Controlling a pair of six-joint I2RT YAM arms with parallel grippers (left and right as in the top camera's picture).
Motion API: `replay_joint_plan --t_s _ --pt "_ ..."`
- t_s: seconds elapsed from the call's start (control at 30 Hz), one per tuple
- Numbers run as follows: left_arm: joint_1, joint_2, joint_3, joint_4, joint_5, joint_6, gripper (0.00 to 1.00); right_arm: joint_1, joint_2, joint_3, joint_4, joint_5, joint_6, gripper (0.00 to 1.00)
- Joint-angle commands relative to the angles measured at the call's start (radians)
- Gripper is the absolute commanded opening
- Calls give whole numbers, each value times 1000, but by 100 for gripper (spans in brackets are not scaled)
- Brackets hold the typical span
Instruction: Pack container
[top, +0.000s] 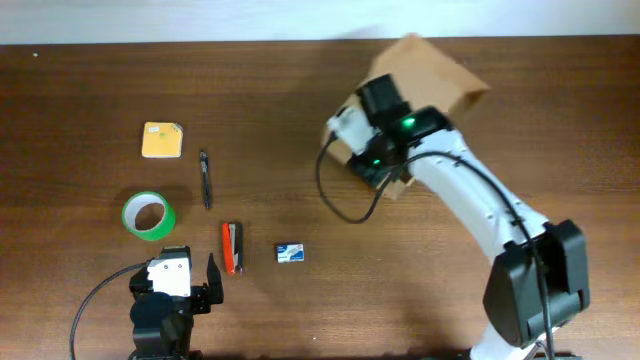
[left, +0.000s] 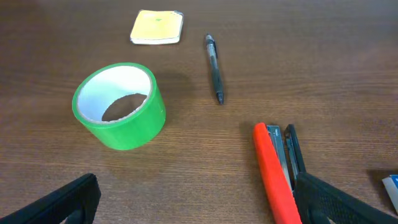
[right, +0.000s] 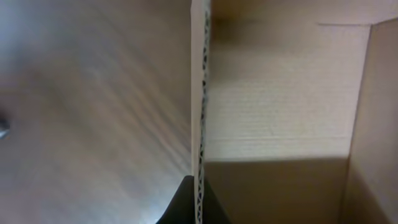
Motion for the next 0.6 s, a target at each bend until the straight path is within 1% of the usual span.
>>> replay_joint_plan --t_s 0.0,0.2,0.3,0.43,0.57 --pt "5 -4 -4 -6 -11 -13 100 69 -7 17 -2 -9 -131 4" --pt "5 -4 -4 -6 -11 -13 100 148 -7 17 -6 -15 -269 4" --pt "5 -4 -4 -6 -11 -13 100 164 -7 17 -28 -79 -363 4" --pt "5 -4 -4 -6 -11 -13 99 164 -7 17 -36 -161 -394 4" --pt "5 -4 -4 -6 -11 -13 100 164 -6 17 -29 -184 -436 4"
